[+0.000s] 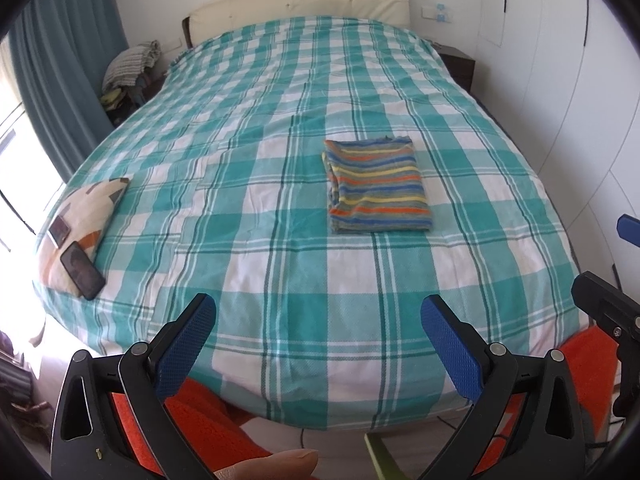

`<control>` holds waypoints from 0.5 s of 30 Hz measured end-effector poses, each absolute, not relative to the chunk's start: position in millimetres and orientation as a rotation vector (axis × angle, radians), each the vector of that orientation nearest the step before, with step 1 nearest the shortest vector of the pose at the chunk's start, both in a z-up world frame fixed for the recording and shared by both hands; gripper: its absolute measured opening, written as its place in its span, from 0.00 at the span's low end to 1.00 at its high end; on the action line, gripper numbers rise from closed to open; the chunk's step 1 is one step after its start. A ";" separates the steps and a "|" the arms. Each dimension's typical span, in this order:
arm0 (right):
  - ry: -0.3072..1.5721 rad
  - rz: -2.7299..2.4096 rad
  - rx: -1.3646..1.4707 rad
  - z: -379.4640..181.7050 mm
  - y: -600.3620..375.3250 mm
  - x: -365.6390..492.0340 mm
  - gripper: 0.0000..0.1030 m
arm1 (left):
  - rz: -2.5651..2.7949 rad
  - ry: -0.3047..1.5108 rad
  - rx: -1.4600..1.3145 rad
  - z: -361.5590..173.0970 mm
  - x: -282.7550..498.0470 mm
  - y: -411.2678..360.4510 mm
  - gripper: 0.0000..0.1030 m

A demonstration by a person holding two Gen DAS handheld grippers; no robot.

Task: Fold small clothes

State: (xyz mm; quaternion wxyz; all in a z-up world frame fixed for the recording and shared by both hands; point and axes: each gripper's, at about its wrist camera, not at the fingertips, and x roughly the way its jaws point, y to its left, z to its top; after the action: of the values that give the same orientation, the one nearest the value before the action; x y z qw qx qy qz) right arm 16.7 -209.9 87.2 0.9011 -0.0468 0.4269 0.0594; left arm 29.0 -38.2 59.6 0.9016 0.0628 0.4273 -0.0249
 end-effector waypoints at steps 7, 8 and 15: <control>0.887 0.118 -0.087 90.9 -210.7 14.2 1.00 | -0.046 0.839 0.129 70.3 23.2 -37.5 1.00; 0.891 0.119 -0.083 89.8 -211.3 14.6 1.00 | -0.044 0.838 0.131 69.9 24.3 -37.6 1.00; 0.900 0.088 -0.107 84.0 -209.3 18.4 1.00 | -0.028 0.855 0.132 62.1 26.5 -36.4 1.00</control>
State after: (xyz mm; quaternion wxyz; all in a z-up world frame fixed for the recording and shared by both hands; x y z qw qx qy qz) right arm 18.4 -209.3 84.0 0.8980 -0.0515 0.4348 0.0425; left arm 26.5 -36.4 62.1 0.9078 0.0639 0.4143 -0.0138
